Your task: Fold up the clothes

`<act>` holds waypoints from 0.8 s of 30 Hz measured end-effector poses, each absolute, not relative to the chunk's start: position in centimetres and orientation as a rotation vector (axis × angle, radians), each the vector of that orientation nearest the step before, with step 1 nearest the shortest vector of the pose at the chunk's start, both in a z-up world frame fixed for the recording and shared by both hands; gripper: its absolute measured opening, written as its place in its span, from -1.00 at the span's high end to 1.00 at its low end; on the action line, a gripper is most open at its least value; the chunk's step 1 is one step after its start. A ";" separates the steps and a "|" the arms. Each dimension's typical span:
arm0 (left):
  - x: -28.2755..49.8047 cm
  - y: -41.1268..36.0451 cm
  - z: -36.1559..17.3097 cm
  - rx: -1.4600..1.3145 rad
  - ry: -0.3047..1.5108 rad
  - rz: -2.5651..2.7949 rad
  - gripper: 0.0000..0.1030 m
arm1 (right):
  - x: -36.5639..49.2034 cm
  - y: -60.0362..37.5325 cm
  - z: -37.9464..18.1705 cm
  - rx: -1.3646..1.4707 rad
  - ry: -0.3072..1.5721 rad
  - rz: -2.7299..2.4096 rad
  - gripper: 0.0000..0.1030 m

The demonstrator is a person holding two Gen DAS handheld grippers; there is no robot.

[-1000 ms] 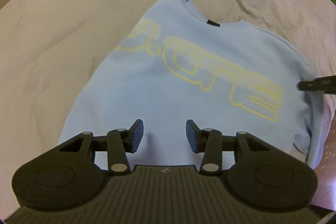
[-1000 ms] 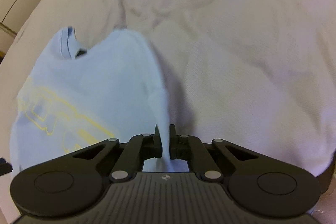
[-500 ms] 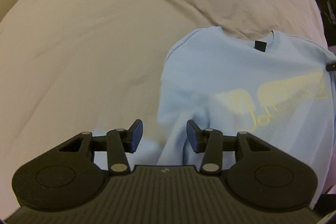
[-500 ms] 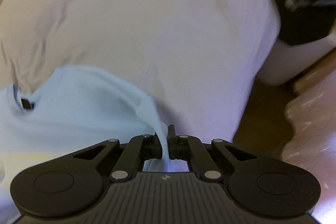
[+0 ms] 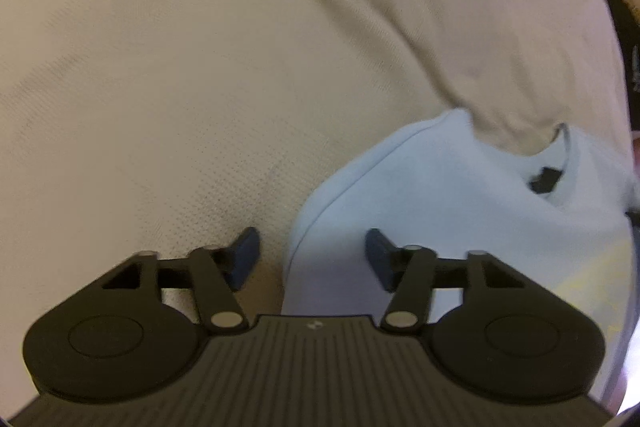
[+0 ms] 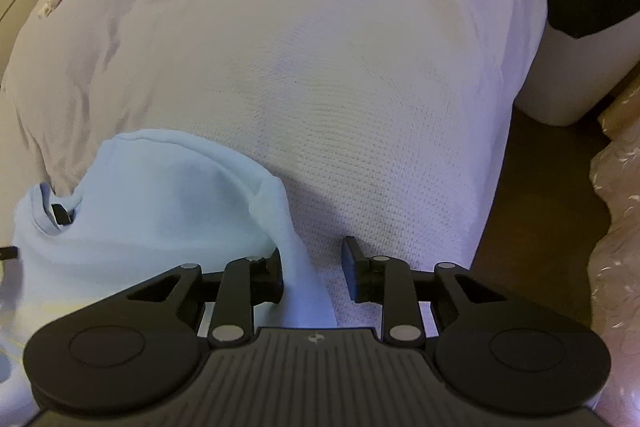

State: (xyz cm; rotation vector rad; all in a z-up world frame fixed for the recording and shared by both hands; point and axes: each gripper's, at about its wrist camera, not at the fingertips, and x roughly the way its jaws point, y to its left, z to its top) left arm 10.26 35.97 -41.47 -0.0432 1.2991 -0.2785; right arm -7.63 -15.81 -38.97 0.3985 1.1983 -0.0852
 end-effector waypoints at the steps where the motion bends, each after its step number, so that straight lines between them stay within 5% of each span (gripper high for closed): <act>1: 10.2 35.5 -41.7 -0.018 1.301 -0.283 0.38 | -7.7 -15.8 -39.0 0.403 1.196 -0.085 0.45; 3: 9.8 34.3 -41.8 0.043 1.293 -0.299 0.65 | -7.6 -15.8 -39.0 0.409 1.189 -0.083 0.40; 4: 9.5 33.8 -41.7 0.071 1.287 -0.303 0.89 | -7.6 -15.9 -38.9 0.406 1.186 -0.080 0.49; 5: 9.1 33.3 -41.6 0.096 1.278 -0.301 0.92 | -7.6 -16.2 -38.7 0.400 1.182 -0.076 0.63; 6: 8.7 32.9 -41.4 0.120 1.268 -0.299 0.93 | -7.6 -16.2 -38.5 0.396 1.178 -0.061 0.96; 14: 0.9 36.4 -32.4 0.045 1.033 -0.157 0.93 | -7.1 -12.9 -30.8 0.246 0.960 0.012 0.97; 24: -19.1 42.5 -11.2 0.028 0.662 0.307 0.92 | -4.9 -2.5 -13.6 0.102 0.533 0.435 0.97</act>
